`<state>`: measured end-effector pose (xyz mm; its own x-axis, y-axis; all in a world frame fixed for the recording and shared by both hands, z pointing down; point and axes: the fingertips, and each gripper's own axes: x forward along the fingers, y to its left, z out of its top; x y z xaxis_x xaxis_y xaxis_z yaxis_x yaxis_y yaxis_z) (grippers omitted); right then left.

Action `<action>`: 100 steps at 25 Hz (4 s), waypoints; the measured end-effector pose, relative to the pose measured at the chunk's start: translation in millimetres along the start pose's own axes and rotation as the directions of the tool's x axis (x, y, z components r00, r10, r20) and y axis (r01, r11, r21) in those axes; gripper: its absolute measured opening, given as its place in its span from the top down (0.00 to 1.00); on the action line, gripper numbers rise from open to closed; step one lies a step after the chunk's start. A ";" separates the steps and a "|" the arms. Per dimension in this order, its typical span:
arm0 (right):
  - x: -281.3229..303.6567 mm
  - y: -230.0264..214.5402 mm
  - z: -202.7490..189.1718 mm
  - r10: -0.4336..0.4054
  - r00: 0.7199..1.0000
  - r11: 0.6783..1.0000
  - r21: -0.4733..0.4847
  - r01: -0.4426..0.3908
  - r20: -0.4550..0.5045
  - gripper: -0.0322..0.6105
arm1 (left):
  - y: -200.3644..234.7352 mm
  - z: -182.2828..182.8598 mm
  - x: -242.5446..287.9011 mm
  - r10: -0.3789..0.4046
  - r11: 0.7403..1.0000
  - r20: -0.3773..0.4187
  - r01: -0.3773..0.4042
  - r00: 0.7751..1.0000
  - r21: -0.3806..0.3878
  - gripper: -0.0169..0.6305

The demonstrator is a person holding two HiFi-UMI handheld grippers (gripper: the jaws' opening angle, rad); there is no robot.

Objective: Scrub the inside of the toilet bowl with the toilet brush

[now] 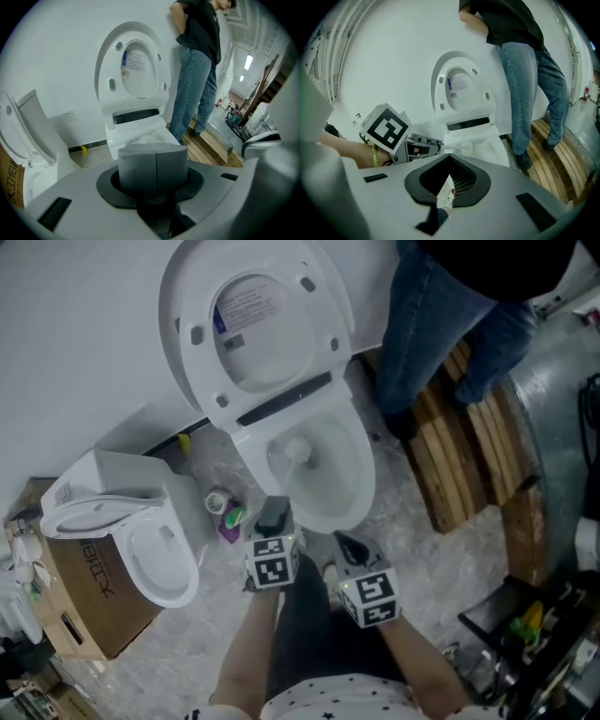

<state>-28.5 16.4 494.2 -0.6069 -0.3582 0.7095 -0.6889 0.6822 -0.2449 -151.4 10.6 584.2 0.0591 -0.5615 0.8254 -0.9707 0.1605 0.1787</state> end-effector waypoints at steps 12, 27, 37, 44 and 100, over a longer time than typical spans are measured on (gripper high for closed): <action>45.1 -16.6 -17.1 -0.016 0.999 1.000 0.022 0.016 -0.034 0.94 | 14.7 0.6 66.8 -0.017 0.999 -0.035 0.018 0.999 0.035 0.74; 69.7 -24.3 -39.3 -0.025 0.996 0.998 0.058 0.030 -0.086 0.94 | 27.8 2.5 126.9 -0.013 0.999 -0.067 0.015 0.998 0.032 0.74; 72.3 -23.7 -38.4 -0.024 0.996 0.998 0.051 0.029 -0.089 0.94 | 40.0 2.0 133.7 0.005 0.999 -0.088 -0.001 0.996 0.047 0.74; 68.8 -22.1 -37.3 -0.026 0.996 0.998 0.049 0.030 -0.083 0.94 | 54.0 -10.2 121.9 0.040 0.999 -0.105 -0.036 0.994 0.034 0.74; 13.2 -50.2 -56.5 -0.106 0.992 0.986 0.123 0.113 -0.064 0.94 | -25.0 -129.5 48.2 -0.018 0.982 -0.301 0.072 0.954 0.172 0.74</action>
<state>20.5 13.4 553.2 -0.5039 -0.3866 0.7724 -0.7966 0.5536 -0.2426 -94.1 84.7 688.8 0.1433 -0.2943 0.9449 -0.9895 -0.0228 0.1430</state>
